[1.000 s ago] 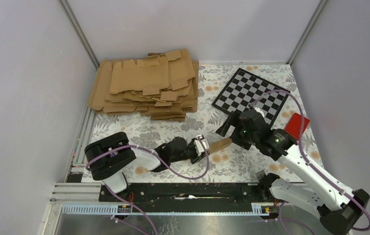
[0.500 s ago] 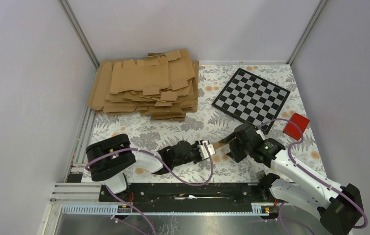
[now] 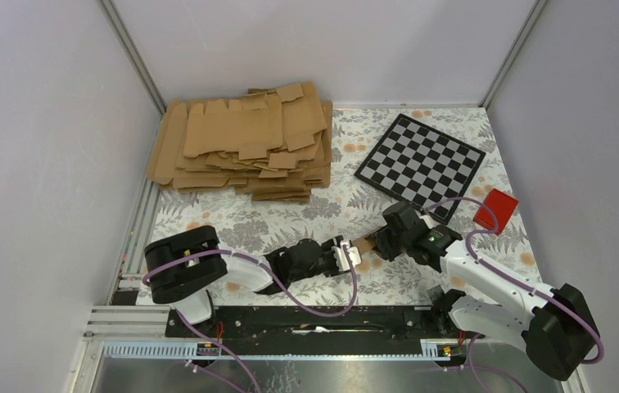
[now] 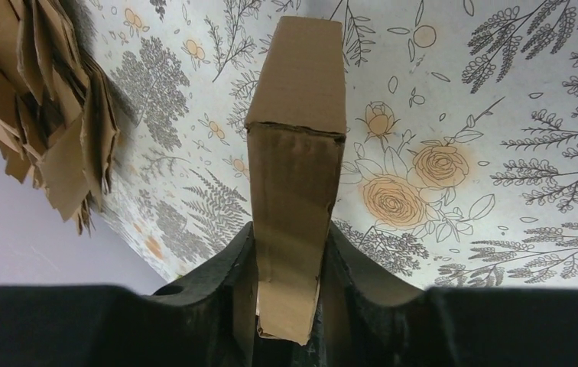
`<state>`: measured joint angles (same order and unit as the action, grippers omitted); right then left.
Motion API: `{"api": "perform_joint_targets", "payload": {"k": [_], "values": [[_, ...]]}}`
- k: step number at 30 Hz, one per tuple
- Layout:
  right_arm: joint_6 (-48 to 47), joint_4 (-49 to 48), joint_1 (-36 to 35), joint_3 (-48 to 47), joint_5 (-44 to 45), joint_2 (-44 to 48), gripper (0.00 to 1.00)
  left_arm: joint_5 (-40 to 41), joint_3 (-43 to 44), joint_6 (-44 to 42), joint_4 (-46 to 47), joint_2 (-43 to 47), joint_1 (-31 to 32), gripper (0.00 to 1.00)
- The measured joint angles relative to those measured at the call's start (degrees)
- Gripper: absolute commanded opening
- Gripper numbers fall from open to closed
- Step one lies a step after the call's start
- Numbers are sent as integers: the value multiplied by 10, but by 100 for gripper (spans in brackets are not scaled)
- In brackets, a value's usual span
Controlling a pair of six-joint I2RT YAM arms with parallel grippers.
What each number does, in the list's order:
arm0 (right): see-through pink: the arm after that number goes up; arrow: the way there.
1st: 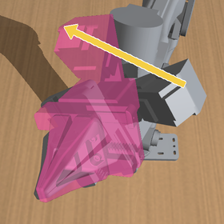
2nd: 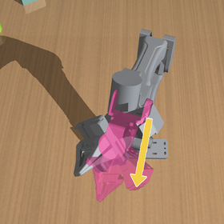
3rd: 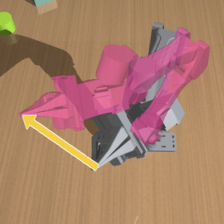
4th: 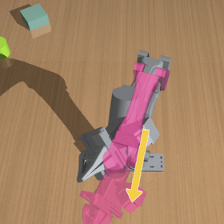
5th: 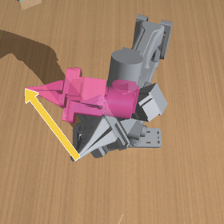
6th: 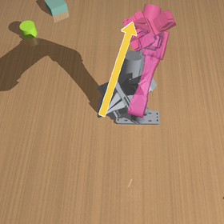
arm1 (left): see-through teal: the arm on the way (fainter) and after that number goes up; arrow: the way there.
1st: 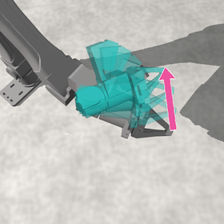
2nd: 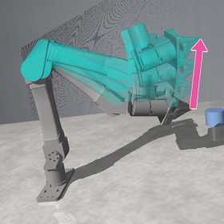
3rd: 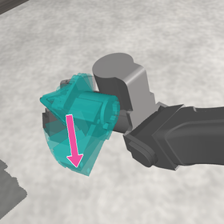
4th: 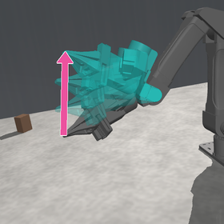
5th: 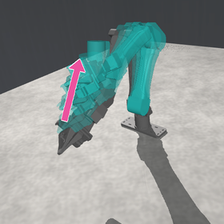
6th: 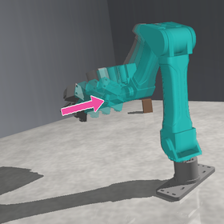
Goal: Fold the paper box
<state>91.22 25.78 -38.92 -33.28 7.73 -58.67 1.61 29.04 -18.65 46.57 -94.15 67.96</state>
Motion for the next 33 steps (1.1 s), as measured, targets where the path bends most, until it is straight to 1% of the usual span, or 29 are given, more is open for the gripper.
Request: {"api": "perform_joint_targets", "payload": {"k": [3, 6, 9, 14, 20, 23, 26, 30, 33], "values": [[-5, -1, 0, 0, 16, 0, 26, 2, -9, 1, 18, 0, 1, 61], [-22, -6, 2, 0, 42, 1, 21, 3, -22, 7, 36, 0, 2, 74], [-49, -19, 16, 0, 56, 1, 18, 3, -31, 17, 42, 4, 2, 81], [-108, -83, 90, 5, 80, 11, 20, 10, -35, 37, 40, 31, 2, 84], [-184, -150, 181, 10, 179, 55, 20, 25, -35, 55, 36, 53, 2, 84], [-203, -170, 242, 3, 213, 41, 19, 29, -35, 58, 29, 53, 2, 84], [-214, -191, 299, -9, 230, 11, 16, 31, -35, 62, 28, 53, 2, 84], [-223, -227, 373, -25, 232, -30, 16, 32, -35, 63, 28, 53, 2, 84], [-237, -262, 427, -25, 231, -44, 16, 32, -35, 64, 28, 53, 2, 84]]}}
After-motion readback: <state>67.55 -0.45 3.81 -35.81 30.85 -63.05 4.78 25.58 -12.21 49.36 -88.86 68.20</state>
